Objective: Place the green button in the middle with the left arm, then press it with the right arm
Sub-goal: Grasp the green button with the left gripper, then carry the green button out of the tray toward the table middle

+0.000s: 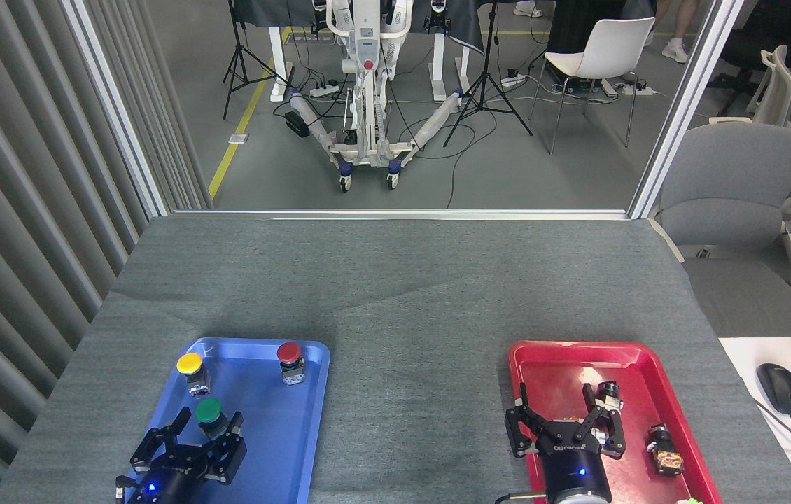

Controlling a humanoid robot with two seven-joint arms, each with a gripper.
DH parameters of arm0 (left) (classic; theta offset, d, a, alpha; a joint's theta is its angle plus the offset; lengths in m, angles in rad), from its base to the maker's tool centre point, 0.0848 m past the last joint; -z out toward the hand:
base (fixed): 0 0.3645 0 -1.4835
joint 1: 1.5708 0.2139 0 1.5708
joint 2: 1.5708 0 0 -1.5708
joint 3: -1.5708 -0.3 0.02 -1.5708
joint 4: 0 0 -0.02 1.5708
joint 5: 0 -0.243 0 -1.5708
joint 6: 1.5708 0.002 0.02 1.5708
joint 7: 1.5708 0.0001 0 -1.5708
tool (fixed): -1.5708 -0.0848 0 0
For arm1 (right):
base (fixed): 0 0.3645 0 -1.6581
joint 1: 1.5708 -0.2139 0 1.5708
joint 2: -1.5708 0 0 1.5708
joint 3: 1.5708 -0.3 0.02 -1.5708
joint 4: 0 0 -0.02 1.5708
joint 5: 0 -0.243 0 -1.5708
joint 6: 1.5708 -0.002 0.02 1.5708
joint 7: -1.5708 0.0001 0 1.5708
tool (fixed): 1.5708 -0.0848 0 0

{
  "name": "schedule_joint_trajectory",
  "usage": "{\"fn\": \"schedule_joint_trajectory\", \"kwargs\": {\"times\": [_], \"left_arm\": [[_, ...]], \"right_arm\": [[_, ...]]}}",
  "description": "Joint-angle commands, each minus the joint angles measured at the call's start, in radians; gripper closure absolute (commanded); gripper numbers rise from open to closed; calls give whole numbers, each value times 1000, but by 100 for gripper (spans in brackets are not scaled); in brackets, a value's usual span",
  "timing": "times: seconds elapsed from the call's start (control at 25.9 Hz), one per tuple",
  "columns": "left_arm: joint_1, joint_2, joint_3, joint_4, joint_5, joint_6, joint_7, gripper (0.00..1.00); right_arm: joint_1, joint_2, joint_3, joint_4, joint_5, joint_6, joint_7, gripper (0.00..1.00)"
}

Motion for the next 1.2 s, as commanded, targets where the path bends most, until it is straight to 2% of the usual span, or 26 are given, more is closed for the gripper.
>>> {"fn": "schedule_joint_trajectory", "kwargs": {"times": [0.0,0.19,0.42,0.54,0.66,0.81,0.93,1.04,1.16], "left_arm": [[-9,-1,0,3,1,0,-1,22],[-9,2,0,11,1,0,-1,41],[4,11,-2,9,-1,-18,-1,81],[4,36,-2,1,-1,-92,2,100],[6,37,0,-37,7,-167,33,100],[29,31,0,-164,8,-176,65,100],[23,-7,-6,-186,7,-173,68,100],[0,-64,-52,-184,1,-175,67,100],[-43,-79,-151,-170,-1,-158,62,100]], "right_arm": [[0,-5,-2,0,-2,-1,-2,0],[-2,-10,-5,0,-2,-1,-3,0],[0,-2,-3,0,-2,1,-3,0],[0,1,-5,0,-2,1,-2,0],[-2,-1,-6,0,-3,1,2,0],[-2,-12,-5,0,-2,-1,-2,0],[-3,-8,-6,0,-3,-1,-2,0],[-3,-5,-6,0,-3,-1,-2,0],[-3,-4,-6,0,-3,-2,-3,0]]}}
